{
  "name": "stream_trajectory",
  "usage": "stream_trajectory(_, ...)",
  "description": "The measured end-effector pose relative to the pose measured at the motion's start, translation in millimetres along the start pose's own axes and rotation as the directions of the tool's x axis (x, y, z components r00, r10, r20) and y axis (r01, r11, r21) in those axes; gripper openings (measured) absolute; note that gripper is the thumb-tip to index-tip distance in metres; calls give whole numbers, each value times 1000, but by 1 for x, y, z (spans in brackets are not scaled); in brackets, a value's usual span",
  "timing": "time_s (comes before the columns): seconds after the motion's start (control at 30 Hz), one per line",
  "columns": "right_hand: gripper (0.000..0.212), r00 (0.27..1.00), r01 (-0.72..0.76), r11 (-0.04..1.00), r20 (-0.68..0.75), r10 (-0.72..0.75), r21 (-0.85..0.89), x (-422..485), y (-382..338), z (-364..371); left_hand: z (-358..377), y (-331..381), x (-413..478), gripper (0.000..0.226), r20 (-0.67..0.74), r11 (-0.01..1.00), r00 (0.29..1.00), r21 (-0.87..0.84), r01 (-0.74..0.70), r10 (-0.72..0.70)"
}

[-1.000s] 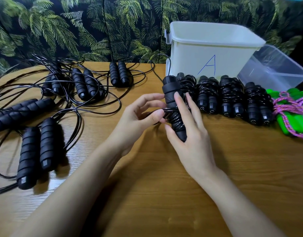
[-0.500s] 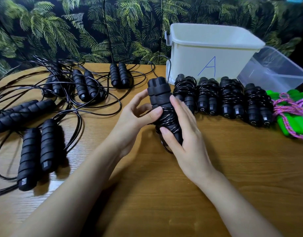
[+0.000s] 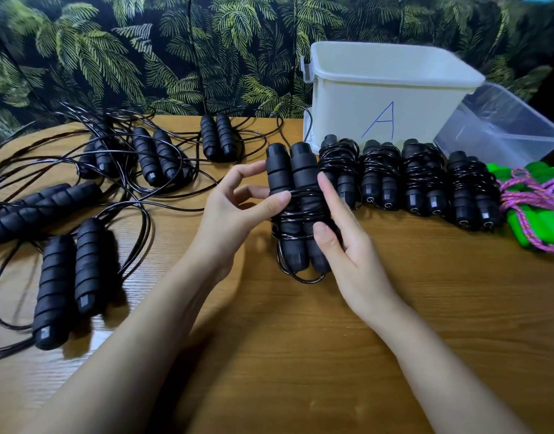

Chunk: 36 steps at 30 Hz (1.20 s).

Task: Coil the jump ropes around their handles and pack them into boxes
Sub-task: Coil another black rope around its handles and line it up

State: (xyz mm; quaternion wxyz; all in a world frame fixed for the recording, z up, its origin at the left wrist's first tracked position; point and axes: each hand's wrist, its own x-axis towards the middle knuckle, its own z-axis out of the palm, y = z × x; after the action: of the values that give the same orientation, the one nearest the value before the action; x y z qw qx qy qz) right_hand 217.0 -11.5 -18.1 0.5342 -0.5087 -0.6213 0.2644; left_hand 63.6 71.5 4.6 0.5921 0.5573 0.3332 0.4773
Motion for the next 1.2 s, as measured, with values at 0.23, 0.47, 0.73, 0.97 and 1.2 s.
stream_trajectory(0.23, 53, 999, 5, 980, -39, -13, -199, -1, 6, 0, 3, -1, -2, 60, -58, 998, 997, 51, -42, 44)
stream_trajectory(0.47, 91, 990, -97, 835, 32, 135, -542, -11, -5, 11, 8, -10, -5, 55, -79, 977, 990, 188, -99, 115)
stream_trajectory(0.73, 114, 988, -153, 754, -101, 115, -639, -7, -6, 9, 9, -9, -6, 58, 56, 979, 992, 163, -121, 113)
stream_trajectory(0.97, 101, 978, -169, 739, -201, 47, -652, -8, 1, 12, 11, -13, -7, 61, 105, 967, 982, 184, -175, 158)
stream_trajectory(1.2, 88, 992, -59, 734, -125, -35, -677, -11, 4, 9, 10, -13, -5, 59, 151, 972, 976, 150, -180, 158)
